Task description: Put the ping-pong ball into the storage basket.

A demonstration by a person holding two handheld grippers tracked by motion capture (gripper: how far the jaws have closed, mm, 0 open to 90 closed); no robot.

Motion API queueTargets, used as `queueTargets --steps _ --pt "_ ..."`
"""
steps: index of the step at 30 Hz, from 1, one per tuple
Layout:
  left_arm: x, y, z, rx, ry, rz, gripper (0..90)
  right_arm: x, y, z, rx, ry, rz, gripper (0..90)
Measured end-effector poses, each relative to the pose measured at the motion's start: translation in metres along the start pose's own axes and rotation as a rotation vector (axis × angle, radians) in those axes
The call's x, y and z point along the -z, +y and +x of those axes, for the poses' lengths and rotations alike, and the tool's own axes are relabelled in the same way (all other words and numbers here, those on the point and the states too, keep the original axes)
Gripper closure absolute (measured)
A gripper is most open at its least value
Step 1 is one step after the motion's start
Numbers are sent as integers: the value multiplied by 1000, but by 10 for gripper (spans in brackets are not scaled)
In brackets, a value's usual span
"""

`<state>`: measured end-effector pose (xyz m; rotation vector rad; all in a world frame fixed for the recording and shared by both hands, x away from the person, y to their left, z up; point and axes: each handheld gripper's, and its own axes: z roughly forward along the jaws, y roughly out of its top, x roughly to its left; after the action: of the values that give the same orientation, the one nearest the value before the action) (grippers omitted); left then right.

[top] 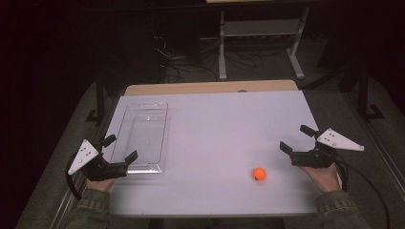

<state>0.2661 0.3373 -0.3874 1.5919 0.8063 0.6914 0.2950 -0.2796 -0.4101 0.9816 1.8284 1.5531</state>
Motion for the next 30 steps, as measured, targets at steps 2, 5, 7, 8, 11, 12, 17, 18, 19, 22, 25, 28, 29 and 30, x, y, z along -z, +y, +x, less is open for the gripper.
queueTargets --steps 2,5,7,8,11,12,17,18,19,22,25,28,29,30 --pt "1 0 0 2 -1 1 0 0 0 0 0 -1 -1 0" --pt "1 0 0 1 1 2 0 1 0 0 6 1 -9 0" --pt "2 1 0 4 0 3 0 2 0 1 7 1 -8 0" --pt "2 2 -1 -6 0 11 0 2 0 2 9 0 -10 0" --pt "1 3 -1 -8 -7 16 0 3 1 2 9 -3 -14 0" --pt "0 4 -2 -10 -9 19 0 3 1 2 8 -3 -14 0" --pt "0 5 -2 -11 -16 32 0 2 -1 3 12 0 -4 0" --pt "-1 6 -2 -13 -16 34 0 1 -1 3 14 1 -3 0" --pt "-1 7 -2 -16 -17 34 0 1 -1 3 12 2 -2 0" --pt "-2 8 -3 -21 -23 43 0 1 -2 2 15 1 -1 0" --pt "-3 10 -3 -32 -32 62 0 1 -1 2 9 -5 -4 0" --pt "-5 12 -5 -44 -37 70 0 2 -1 2 10 -6 -6 0" --pt "-5 13 -5 -47 -39 72 0 2 -1 2 11 -4 -5 0" --pt "-6 14 -5 -50 -42 75 0 2 -1 2 11 -3 -5 0"
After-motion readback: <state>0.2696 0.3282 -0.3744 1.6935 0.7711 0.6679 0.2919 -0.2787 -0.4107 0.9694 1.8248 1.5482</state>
